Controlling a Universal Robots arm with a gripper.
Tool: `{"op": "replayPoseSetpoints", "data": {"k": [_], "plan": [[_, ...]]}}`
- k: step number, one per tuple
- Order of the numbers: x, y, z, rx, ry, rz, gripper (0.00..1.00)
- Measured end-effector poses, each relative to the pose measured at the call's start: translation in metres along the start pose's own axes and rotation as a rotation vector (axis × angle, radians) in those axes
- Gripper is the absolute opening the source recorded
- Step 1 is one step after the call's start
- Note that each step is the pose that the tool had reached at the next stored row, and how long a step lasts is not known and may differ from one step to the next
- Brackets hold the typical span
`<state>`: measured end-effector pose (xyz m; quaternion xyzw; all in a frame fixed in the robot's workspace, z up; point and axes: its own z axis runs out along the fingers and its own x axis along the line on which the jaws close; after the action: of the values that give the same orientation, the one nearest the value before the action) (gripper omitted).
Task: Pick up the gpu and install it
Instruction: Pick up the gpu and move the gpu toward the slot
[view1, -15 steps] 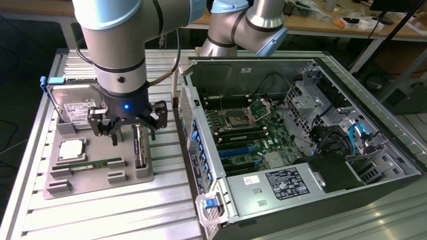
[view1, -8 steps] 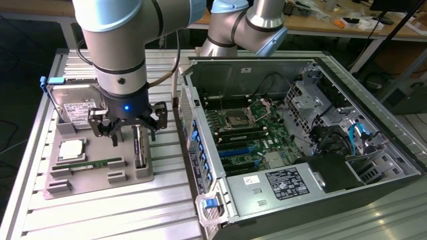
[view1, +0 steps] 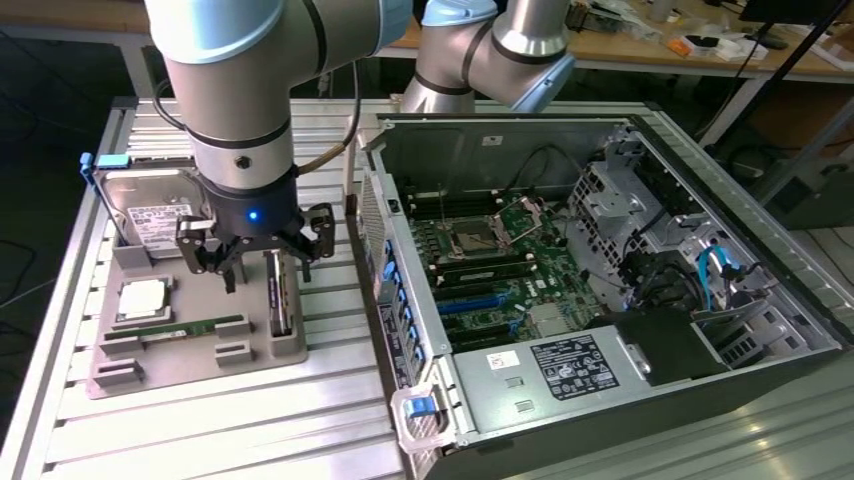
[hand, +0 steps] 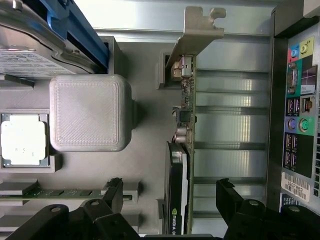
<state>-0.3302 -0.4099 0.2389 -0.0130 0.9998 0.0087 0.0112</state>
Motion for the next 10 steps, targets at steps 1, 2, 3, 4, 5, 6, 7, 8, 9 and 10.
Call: {"op": "replayPoseSetpoints", "data": {"k": [1,2,3,4,5,6,7,8,9,10], "plan": [[0.0,0.0,0.0,0.0,0.0,0.0,0.84],[0.0,0.0,0.0,0.0,-0.0001,0.0,0.84],[0.0,0.0,0.0,0.0,0.0,0.0,0.84],[0.0,0.0,0.0,0.0,0.0,0.0,0.84],[0.0,0.0,0.0,0.0,0.0,0.0,0.84],[0.0,0.0,0.0,0.0,0.0,0.0,0.83],[0.0,0.0,0.0,0.0,0.0,0.0,0.76],[0.0,0.0,0.0,0.0,-0.0001,0.0,0.76],[0.0,0.0,0.0,0.0,0.0,0.0,0.7],[0.0,0.0,0.0,0.0,-0.0001,0.0,0.64]]}}
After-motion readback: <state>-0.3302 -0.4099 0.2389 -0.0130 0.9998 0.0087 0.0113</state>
